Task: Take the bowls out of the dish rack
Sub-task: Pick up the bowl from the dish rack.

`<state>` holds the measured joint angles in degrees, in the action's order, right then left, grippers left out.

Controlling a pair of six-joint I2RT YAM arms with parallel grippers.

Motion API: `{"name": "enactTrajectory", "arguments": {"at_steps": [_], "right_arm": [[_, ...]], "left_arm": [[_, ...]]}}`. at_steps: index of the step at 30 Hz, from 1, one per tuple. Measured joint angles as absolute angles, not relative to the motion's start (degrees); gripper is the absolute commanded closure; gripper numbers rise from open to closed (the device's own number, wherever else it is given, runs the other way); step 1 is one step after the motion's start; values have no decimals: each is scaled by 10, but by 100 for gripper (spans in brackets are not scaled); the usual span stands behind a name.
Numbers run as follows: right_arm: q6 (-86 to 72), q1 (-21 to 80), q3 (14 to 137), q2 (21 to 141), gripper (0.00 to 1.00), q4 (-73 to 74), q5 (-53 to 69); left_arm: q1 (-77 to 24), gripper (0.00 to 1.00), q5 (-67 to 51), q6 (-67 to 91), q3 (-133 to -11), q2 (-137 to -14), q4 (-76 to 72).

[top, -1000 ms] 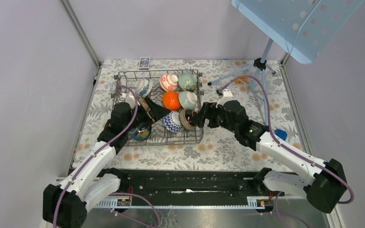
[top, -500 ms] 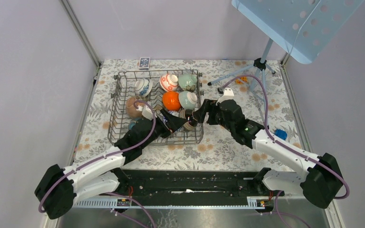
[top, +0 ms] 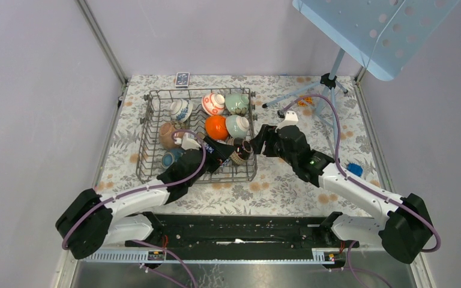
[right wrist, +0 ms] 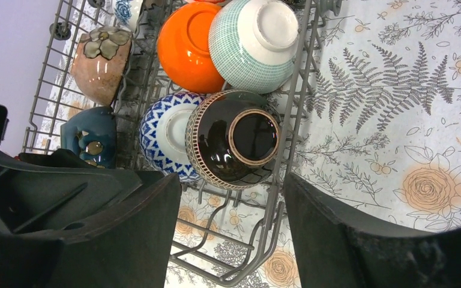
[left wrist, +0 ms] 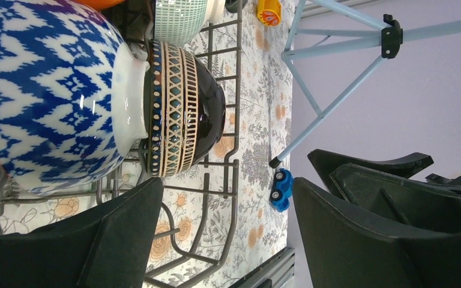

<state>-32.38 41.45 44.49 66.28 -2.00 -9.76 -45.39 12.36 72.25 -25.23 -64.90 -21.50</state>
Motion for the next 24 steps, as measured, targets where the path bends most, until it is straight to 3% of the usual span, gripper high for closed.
{"name": "enactTrajectory", "arguments": {"at_steps": [15, 24], "right_arm": [[-382, 390, 470, 744, 41, -26, -32], [-404, 372, 493, 780, 42, -33, -1]], "left_arm": [[-466, 23, 133, 734, -254, -713, -241], [-467, 29, 140, 728, -255, -749, -255]]}}
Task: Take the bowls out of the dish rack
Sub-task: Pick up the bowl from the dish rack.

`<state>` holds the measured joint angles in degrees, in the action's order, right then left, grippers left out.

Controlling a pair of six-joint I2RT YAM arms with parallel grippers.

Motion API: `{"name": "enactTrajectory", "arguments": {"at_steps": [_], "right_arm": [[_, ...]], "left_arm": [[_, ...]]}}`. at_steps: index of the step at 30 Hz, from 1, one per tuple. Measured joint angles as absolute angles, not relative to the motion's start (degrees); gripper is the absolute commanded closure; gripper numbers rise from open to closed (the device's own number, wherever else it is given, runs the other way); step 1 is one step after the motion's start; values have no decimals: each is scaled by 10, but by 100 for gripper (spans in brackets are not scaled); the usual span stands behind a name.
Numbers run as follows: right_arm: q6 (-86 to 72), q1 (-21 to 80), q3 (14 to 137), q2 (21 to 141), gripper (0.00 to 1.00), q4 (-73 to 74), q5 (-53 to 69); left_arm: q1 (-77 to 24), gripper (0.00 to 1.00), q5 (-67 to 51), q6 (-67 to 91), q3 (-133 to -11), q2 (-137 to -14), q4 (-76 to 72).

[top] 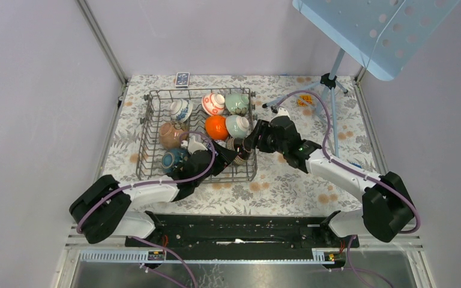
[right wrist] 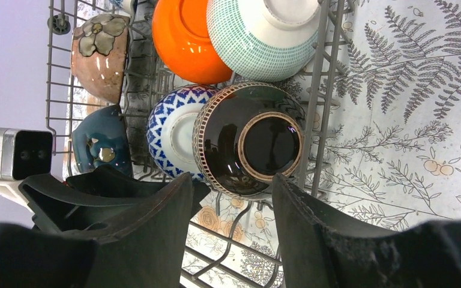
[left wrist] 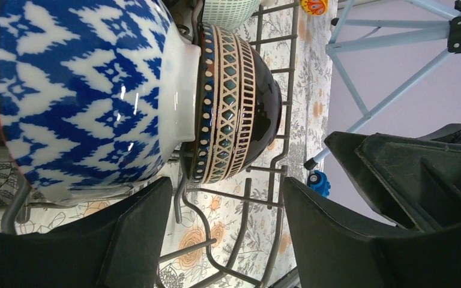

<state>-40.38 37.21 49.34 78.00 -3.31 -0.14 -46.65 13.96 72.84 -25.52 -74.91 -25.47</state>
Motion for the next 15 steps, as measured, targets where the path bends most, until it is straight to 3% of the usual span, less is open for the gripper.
{"name": "enactTrajectory", "arguments": {"at_steps": [15], "right_arm": [[-417, 358, 497, 800, 42, -33, 27]], "left_arm": [[-467, 32, 135, 692, -270, -806, -315]]}}
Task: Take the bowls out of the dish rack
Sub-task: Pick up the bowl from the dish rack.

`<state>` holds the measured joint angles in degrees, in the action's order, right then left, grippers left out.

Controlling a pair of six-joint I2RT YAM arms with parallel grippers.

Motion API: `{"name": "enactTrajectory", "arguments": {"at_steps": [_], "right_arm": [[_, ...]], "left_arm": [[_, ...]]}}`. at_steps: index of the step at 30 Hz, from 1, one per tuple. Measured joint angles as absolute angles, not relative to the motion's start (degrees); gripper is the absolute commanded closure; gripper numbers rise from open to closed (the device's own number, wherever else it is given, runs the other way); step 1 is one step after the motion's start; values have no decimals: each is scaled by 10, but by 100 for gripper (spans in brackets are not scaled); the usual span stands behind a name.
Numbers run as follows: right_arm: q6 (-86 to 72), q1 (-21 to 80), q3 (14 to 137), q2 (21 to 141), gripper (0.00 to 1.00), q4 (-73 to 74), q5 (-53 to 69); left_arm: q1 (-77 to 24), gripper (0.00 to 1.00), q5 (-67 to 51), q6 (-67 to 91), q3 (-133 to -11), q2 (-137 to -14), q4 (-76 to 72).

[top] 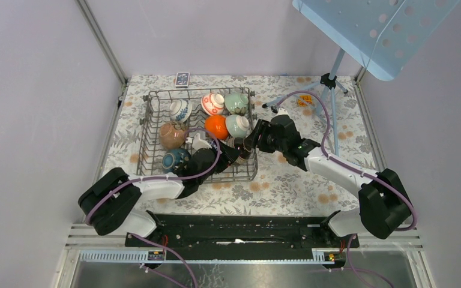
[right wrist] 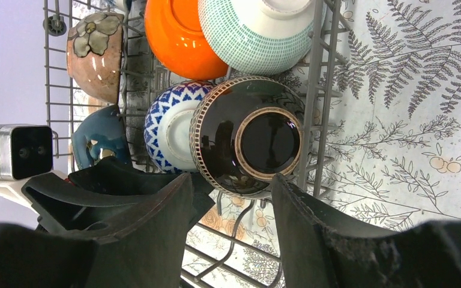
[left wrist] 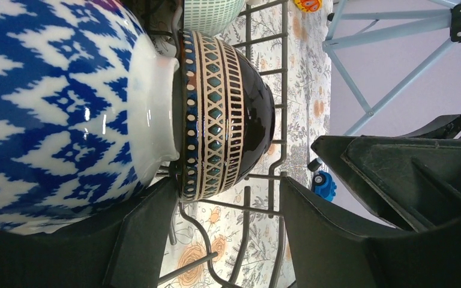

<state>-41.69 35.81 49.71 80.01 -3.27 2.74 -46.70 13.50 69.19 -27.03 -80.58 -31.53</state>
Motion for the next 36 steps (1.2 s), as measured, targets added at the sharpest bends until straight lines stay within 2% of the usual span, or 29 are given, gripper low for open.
{"name": "enactTrajectory", "arguments": {"at_steps": [36], "right_arm": [[-411, 352, 585, 895, 43, 20, 37]], "left_arm": [[-467, 41, 133, 617, -280, -824, -383]]}}
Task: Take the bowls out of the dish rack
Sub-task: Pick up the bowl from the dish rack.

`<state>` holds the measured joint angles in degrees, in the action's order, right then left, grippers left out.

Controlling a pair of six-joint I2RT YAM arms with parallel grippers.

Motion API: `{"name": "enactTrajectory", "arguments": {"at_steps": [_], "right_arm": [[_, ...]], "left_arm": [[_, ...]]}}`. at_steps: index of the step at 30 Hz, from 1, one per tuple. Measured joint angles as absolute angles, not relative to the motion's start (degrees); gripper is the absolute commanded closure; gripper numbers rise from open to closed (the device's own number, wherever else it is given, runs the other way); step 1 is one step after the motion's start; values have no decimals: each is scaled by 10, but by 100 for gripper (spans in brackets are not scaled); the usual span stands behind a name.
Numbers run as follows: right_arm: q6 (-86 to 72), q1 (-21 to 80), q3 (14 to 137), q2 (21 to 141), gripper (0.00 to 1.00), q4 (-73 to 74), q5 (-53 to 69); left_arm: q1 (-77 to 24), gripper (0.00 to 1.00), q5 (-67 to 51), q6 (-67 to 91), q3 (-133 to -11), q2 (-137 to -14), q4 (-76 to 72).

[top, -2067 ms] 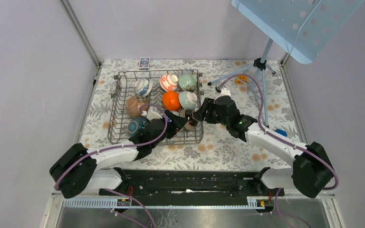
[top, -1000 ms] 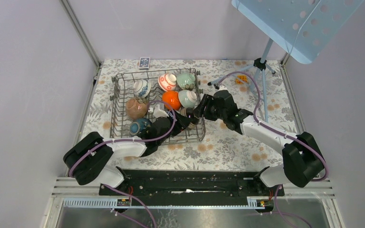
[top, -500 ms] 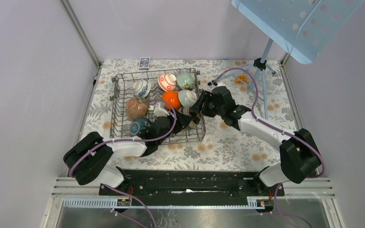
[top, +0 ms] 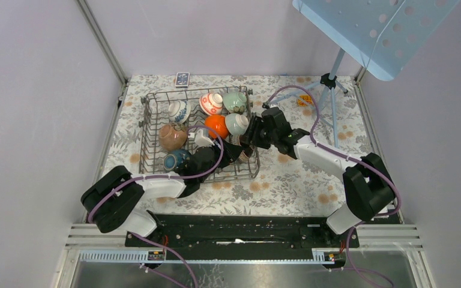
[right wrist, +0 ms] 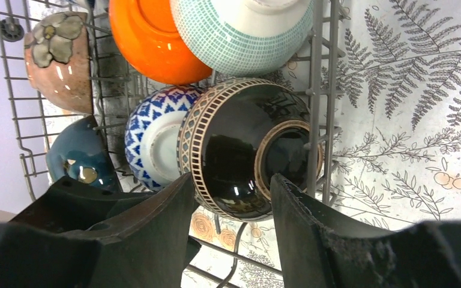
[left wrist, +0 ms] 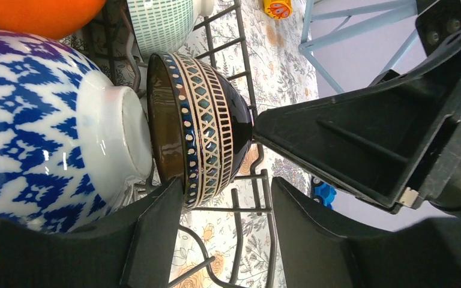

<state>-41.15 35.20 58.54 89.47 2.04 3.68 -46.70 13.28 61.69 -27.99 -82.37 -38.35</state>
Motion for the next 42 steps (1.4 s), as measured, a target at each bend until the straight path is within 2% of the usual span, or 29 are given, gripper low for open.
{"name": "enactTrajectory", "arguments": {"at_steps": [24, 25, 29, 31, 37, 42], "right_arm": [[-434, 329, 559, 902, 50, 7, 57], [-434, 328, 559, 902, 50, 5, 58], [-436, 323, 555, 902, 50, -4, 63], [-436, 322, 554, 902, 49, -6, 67], [-435, 322, 554, 902, 49, -6, 68], [-432, 322, 554, 902, 49, -6, 68]], "left_arm": [[-460, 53, 107, 564, -280, -865, -444], [-460, 52, 106, 564, -280, -868, -448], [-458, 36, 97, 563, -280, -873, -461], [-458, 31, 94, 562, -280, -873, -468], [-455, 28, 94, 565, -280, -871, -467], [-446, 31, 99, 565, -280, -862, -450]]}}
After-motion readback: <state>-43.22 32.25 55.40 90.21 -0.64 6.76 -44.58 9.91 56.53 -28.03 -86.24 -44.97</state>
